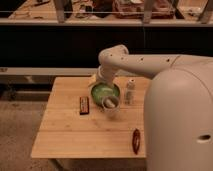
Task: Push the ceramic bowl across the table
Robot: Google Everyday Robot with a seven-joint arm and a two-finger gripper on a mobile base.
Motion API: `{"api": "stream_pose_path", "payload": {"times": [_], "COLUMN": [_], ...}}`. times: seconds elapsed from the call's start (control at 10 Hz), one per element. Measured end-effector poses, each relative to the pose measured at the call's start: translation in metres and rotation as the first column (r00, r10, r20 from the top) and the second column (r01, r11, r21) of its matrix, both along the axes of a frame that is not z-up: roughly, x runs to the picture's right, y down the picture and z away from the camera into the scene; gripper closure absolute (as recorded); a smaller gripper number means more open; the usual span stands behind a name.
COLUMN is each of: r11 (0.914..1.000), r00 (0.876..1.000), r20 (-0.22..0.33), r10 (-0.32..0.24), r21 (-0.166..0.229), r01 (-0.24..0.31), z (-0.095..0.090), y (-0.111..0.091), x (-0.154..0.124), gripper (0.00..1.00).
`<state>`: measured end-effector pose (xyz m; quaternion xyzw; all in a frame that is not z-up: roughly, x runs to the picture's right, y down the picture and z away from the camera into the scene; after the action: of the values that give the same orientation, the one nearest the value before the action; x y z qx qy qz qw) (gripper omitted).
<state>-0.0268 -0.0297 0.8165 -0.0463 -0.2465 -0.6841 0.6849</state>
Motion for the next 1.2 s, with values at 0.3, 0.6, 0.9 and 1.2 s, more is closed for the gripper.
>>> {"api": "stream_pose_path", "payload": {"times": [0.3, 0.6, 0.9, 1.2], "r11": [0.9999, 0.9993, 0.9978, 0.9957], "r00": [1.000, 1.000, 0.999, 0.999], "r20": [0.028, 0.018, 0.008, 0.002], "r10": [-0.002, -0.017, -0.047, -0.048], "r21": [-0.012, -0.033, -0.047, -0.079], "r01": [0.003, 0.018, 0.047, 0.048], "z": [0.031, 0.066, 0.096, 0.123], "y": [0.018, 0.035, 0.040, 0.044], "x": [-0.003, -0.003, -0.012, -0.023], "gripper": [0.67, 0.97, 1.00, 1.00]}}
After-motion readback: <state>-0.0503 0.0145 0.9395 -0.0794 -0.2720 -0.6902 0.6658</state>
